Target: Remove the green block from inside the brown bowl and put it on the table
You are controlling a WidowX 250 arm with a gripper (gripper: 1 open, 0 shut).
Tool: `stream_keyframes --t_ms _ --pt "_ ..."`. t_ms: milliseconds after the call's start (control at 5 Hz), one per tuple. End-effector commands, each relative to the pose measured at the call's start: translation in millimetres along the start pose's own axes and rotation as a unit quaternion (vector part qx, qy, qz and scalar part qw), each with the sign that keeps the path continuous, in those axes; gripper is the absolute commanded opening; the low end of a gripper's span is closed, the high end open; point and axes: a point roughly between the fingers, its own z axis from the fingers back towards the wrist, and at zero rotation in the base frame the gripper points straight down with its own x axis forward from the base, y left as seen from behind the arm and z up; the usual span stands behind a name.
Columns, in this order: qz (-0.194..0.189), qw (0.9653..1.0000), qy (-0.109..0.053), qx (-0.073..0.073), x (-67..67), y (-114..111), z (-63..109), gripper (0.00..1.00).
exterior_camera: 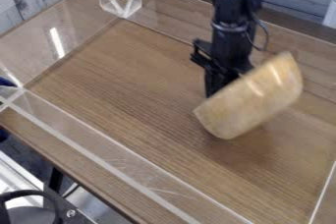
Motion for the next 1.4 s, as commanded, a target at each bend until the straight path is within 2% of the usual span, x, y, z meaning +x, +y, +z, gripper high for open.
stream_keyframes --t_ms 0,600,1200 --pt "-0.023 0.9995 -0.019 0.005 12.0 -17 1.6 0.00" --pt "-0.037 0.9992 -0.010 0.010 16.8 -20 -17.8 0.00" --pt "-0.041 0.9991 -0.004 0.015 17.9 -14 -26.5 0.00"
